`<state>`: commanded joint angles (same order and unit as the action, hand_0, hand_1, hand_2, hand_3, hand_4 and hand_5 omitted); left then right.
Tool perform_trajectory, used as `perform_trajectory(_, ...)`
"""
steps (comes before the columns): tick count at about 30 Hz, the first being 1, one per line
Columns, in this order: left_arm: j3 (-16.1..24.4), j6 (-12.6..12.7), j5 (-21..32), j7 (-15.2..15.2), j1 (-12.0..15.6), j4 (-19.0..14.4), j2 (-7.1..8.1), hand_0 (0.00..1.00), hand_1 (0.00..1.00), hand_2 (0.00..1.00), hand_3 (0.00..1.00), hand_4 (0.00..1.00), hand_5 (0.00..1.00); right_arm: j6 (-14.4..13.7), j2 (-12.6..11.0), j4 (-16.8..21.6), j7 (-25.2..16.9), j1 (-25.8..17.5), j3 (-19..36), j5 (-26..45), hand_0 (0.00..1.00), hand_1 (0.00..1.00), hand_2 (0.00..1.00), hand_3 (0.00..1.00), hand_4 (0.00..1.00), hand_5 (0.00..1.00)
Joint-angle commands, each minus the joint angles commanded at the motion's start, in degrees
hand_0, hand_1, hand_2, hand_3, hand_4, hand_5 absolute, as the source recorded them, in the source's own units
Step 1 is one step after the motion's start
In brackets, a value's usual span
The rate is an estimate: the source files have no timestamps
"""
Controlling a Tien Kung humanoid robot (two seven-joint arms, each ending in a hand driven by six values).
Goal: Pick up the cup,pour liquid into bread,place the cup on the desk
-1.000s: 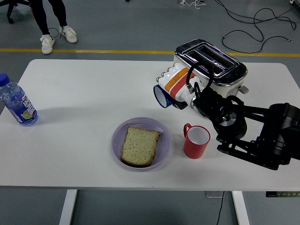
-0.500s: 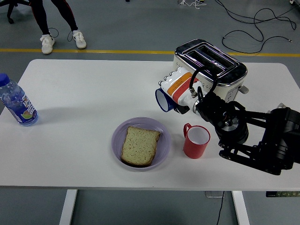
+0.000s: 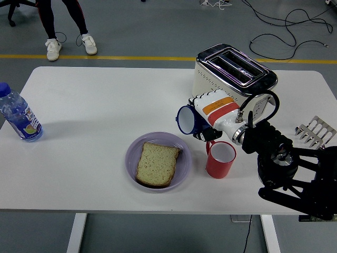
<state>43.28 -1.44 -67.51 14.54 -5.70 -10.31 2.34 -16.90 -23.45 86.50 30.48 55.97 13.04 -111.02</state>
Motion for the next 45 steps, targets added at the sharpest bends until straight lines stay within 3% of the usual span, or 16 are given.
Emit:
perform_trajectory(8,0.3,0.0,0.4,0.0,0.2,0.0,-0.1,0.659,0.697,0.716,0.609,0.345,0.927,-0.4,-1.3,3.7,-0.8,-2.0,9.2,6.5,0.364,0.36,0.506,0.549,0.571,0.002)
perform_trajectory(15,0.3,0.1,0.4,-0.1,1.0,0.0,-0.31,0.659,0.697,0.716,0.609,0.345,0.927,-1.6,-2.7,7.1,-2.4,-6.9,20.1,21.9,0.365,0.359,0.507,0.549,0.573,0.002)
perform_trajectory(24,0.9,0.1,-0.3,-0.2,2.3,0.0,-0.33,0.659,0.697,0.716,0.61,0.346,0.928,-2.4,-4.9,12.4,-7.4,-20.0,37.9,43.5,0.372,0.356,0.507,0.548,0.578,0.002)
perform_trajectory(33,1.7,0.0,-1.8,-0.2,3.1,0.0,-0.25,0.659,0.697,0.716,0.611,0.346,0.928,-2.4,-5.2,13.8,-14.3,-32.8,52.8,63.3,0.376,0.354,0.507,0.547,0.582,0.002)
perform_trajectory(39,2.3,0.0,-2.4,-0.1,3.1,0.0,-0.4,0.659,0.697,0.716,0.61,0.346,0.928,-4.7,-4.5,11.8,-21.3,-40.3,58.4,59.9,0.376,0.357,0.508,0.547,0.583,0.002)
perform_trajectory(45,2.3,-0.1,-2.4,-0.2,3.0,0.0,-0.41,0.659,0.697,0.716,0.611,0.345,0.93,-6.9,-3.8,6.1,-29.9,-44.2,59.3,53.9,0.384,0.359,0.508,0.548,0.58,0.002)
